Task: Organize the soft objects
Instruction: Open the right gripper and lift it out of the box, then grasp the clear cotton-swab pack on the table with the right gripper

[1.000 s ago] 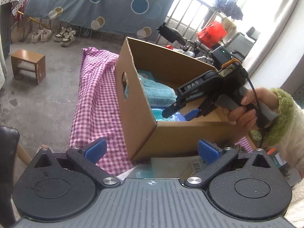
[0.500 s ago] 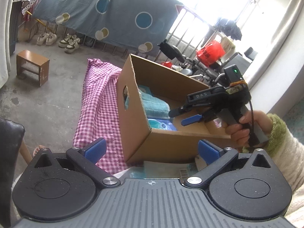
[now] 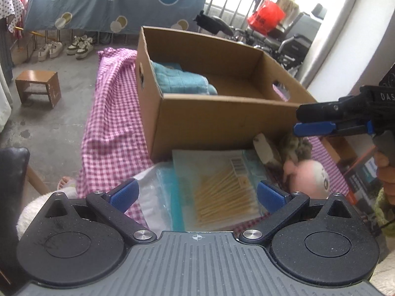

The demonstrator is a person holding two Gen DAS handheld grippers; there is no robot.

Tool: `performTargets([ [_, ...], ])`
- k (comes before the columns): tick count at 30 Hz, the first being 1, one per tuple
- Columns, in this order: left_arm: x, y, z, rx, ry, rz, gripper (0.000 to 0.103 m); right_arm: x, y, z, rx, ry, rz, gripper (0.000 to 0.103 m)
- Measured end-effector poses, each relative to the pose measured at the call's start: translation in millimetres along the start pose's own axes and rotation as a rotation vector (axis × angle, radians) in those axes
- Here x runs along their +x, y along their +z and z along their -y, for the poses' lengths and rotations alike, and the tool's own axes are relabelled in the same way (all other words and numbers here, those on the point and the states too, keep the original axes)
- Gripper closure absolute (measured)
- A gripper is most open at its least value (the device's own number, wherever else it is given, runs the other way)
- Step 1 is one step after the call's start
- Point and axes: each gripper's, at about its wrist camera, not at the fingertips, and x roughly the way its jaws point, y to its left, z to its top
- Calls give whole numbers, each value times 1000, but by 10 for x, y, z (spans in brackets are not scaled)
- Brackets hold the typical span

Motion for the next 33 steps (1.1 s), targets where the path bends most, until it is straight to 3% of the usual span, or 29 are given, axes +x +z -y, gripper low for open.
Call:
performTargets([
  [6, 347, -95, 54, 14, -20, -93, 13, 382, -478, 145, 83, -91, -62, 43],
  [8, 428, -88, 33, 12, -24, -121, 23, 469, -554, 196, 106, -133, -65, 46],
  [15, 613, -35, 7, 16, -49, -173, 27, 696, -556, 253, 125, -229, -80, 46],
  [20, 622, -17, -5, 12, -83, -168, 32, 864, -558, 330, 152, -226, -104, 46],
  [28, 668, -16, -43, -3, -86, -176, 30, 903, -547, 350, 172, -199, -91, 51],
  [33, 672, 12, -3, 12, -88, -169, 27, 880, -571, 349, 161, -194, -70, 72],
])
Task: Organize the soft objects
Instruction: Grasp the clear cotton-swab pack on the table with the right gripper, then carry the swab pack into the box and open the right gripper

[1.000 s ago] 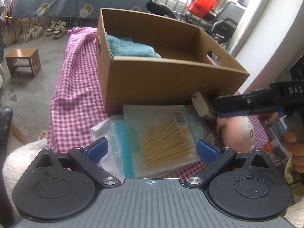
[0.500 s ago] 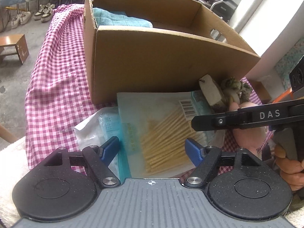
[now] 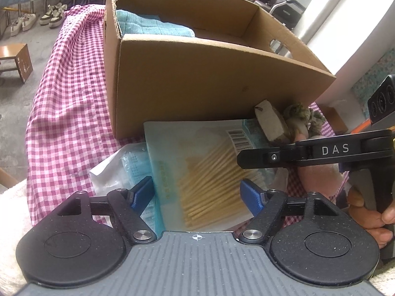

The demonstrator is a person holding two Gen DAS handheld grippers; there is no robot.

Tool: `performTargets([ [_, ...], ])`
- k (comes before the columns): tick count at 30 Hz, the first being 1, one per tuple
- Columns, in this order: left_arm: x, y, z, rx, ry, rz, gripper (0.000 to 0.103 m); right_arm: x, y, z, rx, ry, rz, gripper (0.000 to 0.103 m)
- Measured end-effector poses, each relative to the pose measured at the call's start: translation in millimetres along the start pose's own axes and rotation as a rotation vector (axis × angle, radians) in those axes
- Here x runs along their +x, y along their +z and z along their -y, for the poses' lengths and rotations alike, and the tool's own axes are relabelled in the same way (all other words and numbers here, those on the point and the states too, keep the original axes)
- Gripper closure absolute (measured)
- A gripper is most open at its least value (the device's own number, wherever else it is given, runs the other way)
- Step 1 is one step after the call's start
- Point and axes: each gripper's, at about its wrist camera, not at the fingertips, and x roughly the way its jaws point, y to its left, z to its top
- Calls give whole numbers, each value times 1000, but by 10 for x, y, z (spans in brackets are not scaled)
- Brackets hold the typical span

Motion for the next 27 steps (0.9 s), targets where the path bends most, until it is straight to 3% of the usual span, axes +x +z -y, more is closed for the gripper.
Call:
performTargets([
  [8, -283, -38, 53, -7, -6, 53, 28, -158, -60, -67, -20, 35, 39, 77],
  [16, -854, 23, 299, 46, 26, 180, 28, -519, -130, -281, -72, 119, 114, 78],
  [22, -1072, 451, 580, 129, 37, 261, 28, -968, 130, -367, -144, 180, 210, 79],
  [27, -957, 1025, 748, 198, 28, 267, 28, -1236, 696, -317, -165, 198, 238, 79],
])
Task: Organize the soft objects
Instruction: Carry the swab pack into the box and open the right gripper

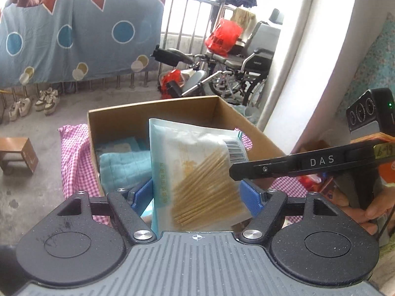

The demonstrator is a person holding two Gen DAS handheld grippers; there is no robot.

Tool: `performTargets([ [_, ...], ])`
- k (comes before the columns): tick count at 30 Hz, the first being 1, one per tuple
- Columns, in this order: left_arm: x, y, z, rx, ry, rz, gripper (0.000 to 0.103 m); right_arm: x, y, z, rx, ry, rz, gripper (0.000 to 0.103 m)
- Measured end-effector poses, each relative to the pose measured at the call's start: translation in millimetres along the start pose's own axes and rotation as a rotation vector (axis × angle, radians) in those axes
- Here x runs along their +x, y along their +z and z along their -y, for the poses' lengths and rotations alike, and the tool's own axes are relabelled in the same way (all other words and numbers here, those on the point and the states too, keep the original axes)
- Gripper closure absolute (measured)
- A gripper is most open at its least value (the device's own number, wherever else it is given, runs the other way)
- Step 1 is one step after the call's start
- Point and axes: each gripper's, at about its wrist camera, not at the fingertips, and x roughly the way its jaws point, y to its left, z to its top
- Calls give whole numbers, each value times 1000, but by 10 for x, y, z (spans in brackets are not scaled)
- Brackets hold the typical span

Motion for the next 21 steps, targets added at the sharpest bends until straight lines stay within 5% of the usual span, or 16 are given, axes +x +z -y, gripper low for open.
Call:
performTargets([
  [11, 1437, 877, -343, -67, -32, -239, 28, 630, 1235, 750, 21, -111, -123, 79],
  [21, 2692, 946, -647, -141, 5, -464, 30, 1713, 1629, 1453, 2, -290, -319, 79],
])
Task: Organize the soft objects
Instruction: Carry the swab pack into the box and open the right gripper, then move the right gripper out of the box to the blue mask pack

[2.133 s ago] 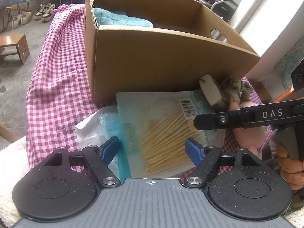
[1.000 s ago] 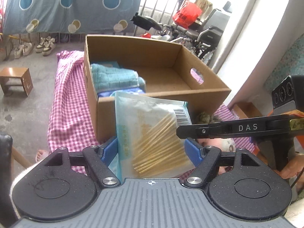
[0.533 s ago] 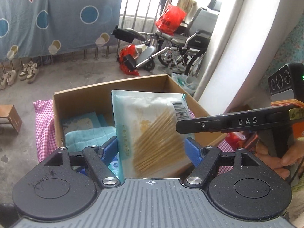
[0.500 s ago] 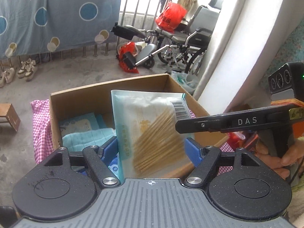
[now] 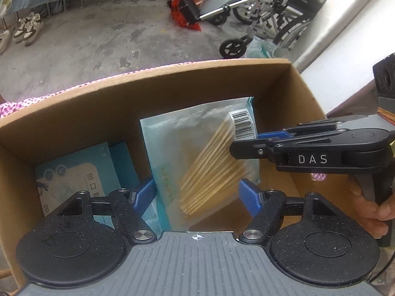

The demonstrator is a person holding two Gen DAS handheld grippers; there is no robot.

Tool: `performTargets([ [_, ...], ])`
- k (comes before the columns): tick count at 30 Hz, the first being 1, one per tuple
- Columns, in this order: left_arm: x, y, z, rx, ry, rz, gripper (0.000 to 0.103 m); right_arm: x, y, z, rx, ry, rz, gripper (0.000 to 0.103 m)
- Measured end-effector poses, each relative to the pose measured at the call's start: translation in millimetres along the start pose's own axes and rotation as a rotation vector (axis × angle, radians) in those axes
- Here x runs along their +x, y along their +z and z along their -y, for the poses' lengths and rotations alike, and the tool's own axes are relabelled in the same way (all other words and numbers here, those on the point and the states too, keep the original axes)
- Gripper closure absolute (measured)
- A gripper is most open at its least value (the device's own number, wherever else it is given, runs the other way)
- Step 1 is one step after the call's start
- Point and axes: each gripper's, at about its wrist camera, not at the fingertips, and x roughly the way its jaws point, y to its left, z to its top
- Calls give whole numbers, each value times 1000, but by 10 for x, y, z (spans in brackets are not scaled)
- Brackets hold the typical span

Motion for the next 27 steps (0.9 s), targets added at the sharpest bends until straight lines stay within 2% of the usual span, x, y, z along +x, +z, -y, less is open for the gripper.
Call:
performTargets([
  [4, 215, 121, -43, -15, 28, -33, 30, 287, 114, 71, -13, -57, -44, 79],
  [9, 283, 161, -21, 9, 62, -22, 29, 505, 127, 141, -15, -97, -59, 79],
  [11, 250, 153, -19, 8, 67, -10, 20, 543, 136, 190, -9, -108, -49, 79],
  [16, 29, 118, -28, -9, 81, 46, 13, 498, 156, 266, 38, -80, -31, 75],
  [18, -97, 86, -28, -19, 74, 66, 12, 491, 169, 309, 61, -63, -48, 68],
  [20, -243, 42, -17, -19, 69, 86, 9, 448, 173, 345, 91, -54, -51, 50],
  [23, -511, -40, 28, -17, 60, 136, 7, 305, 170, 354, 87, -47, -18, 41],
  [27, -945, -206, 72, -28, 39, 202, 5, 90, 146, 313, 81, -36, 18, 36],
])
